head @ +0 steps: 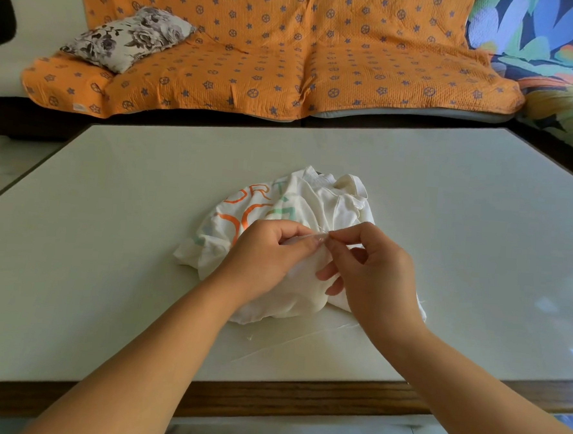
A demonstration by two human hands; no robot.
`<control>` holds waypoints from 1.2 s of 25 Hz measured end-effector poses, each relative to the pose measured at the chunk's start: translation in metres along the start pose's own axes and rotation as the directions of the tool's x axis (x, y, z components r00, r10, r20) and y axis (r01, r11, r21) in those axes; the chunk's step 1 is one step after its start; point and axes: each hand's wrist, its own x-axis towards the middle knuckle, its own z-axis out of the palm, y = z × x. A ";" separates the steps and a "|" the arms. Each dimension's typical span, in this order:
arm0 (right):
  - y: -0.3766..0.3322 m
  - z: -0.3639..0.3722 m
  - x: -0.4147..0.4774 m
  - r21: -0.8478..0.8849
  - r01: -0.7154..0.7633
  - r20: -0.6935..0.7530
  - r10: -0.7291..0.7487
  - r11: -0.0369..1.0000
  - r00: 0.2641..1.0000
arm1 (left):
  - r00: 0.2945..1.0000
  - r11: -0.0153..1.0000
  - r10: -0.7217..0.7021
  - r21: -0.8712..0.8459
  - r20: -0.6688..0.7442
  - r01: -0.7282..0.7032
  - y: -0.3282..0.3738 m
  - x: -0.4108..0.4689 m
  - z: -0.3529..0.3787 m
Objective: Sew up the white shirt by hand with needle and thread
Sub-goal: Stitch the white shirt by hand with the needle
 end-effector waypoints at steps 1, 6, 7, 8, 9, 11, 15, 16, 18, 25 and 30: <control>0.000 -0.001 0.003 -0.010 0.012 -0.012 -0.012 1.000 1.000 | 1.000 1.000 -0.005 -0.019 -0.007 0.004 0.000 0.000 0.000; 0.002 -0.007 0.010 0.034 -0.017 0.002 0.017 0.999 1.000 | 0.997 0.997 0.022 -0.074 -0.072 -0.028 -0.001 0.002 -0.001; 0.001 -0.008 0.011 0.051 -0.035 0.018 0.034 0.998 0.999 | 0.997 0.997 0.028 -0.070 -0.071 -0.033 -0.001 0.002 0.000; 0.000 -0.009 0.012 0.074 -0.054 0.033 0.052 0.996 0.998 | 0.997 0.997 0.034 -0.062 -0.067 -0.038 -0.002 0.002 0.000; -0.002 -0.011 0.013 0.098 -0.071 0.045 0.067 0.993 0.997 | 0.997 0.998 0.039 -0.052 -0.063 -0.042 -0.002 0.002 0.000; -0.004 -0.016 0.014 0.129 -0.091 0.062 0.084 0.987 0.995 | 0.998 0.998 0.045 -0.034 -0.054 -0.047 -0.003 0.002 -0.001; -0.006 -0.023 0.014 0.008 -0.034 0.115 0.033 0.999 0.993 | 0.999 0.997 0.032 -0.067 -0.039 -0.035 -0.004 0.001 -0.002; -0.006 -0.025 0.013 -0.036 -0.019 0.122 0.024 0.999 0.992 | 0.999 0.996 0.029 -0.083 -0.040 -0.032 -0.004 0.001 -0.002; -0.006 -0.028 0.012 -0.126 0.006 0.137 0.011 0.992 0.991 | 0.999 0.995 0.021 -0.098 -0.050 -0.025 -0.004 0.000 -0.003; -0.008 -0.032 0.011 -0.183 0.036 0.182 -0.003 0.983 0.983 | 0.999 0.995 0.011 -0.103 -0.041 -0.015 -0.002 -0.001 -0.005; -0.009 -0.033 0.011 -0.175 0.044 0.190 -0.010 0.984 0.982 | 1.000 0.992 0.006 -0.125 -0.026 -0.009 -0.002 -0.001 -0.006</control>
